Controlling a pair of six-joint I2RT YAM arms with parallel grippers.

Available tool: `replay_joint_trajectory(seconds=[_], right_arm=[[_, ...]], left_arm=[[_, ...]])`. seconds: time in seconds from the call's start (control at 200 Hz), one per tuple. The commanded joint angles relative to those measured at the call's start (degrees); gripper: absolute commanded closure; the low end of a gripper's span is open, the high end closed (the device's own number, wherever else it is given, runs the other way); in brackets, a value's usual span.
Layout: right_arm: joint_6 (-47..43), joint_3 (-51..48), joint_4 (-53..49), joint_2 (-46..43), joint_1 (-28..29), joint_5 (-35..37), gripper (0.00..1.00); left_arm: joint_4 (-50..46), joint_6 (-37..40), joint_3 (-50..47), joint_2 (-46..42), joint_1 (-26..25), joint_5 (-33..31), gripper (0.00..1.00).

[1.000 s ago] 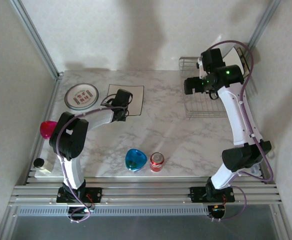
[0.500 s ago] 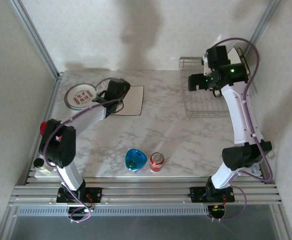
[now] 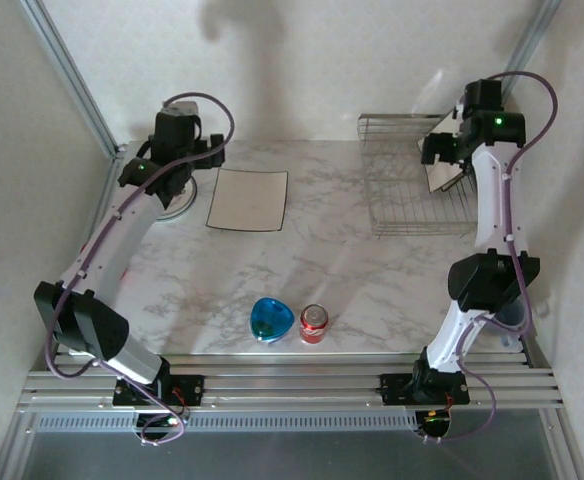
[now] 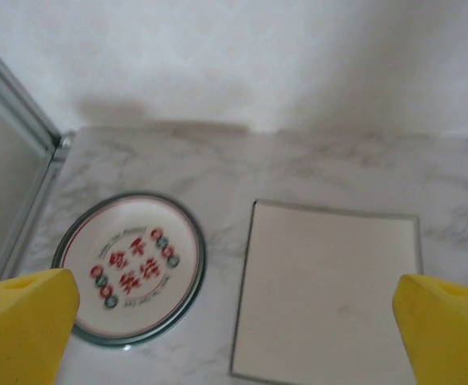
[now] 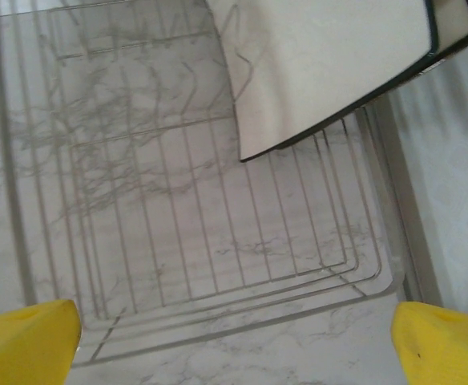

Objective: Unload the plates from the dish rack

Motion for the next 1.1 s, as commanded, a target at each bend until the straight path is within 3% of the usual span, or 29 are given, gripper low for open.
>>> replay_joint_trajectory(seconds=[0.0, 0.145, 0.4, 0.886, 1.091], right_arm=[[-1.4, 2.9, 1.4, 1.8, -2.3, -1.8, 0.01], [-1.7, 4.1, 2.1, 3.9, -4.7, -1.9, 0.01], [-2.7, 10.4, 1.7, 9.8, -6.6, -1.4, 0.01], [-3.8, 5.0, 15.9, 10.8, -9.4, -4.6, 0.01], [-4.0, 7.3, 18.7, 14.5, -9.7, -7.0, 0.01]], left_arm=[[-4.8, 2.6, -1.8, 2.9, 3.9, 8.0, 0.0], [-6.9, 0.7, 3.2, 9.0, 8.3, 11.4, 0.0], [-9.0, 2.9, 11.5, 15.8, 10.1, 13.5, 0.0], [-7.0, 2.5, 9.8, 15.8, 10.7, 14.7, 0.0], [-5.7, 3.0, 10.2, 16.6, 11.1, 14.8, 0.0]])
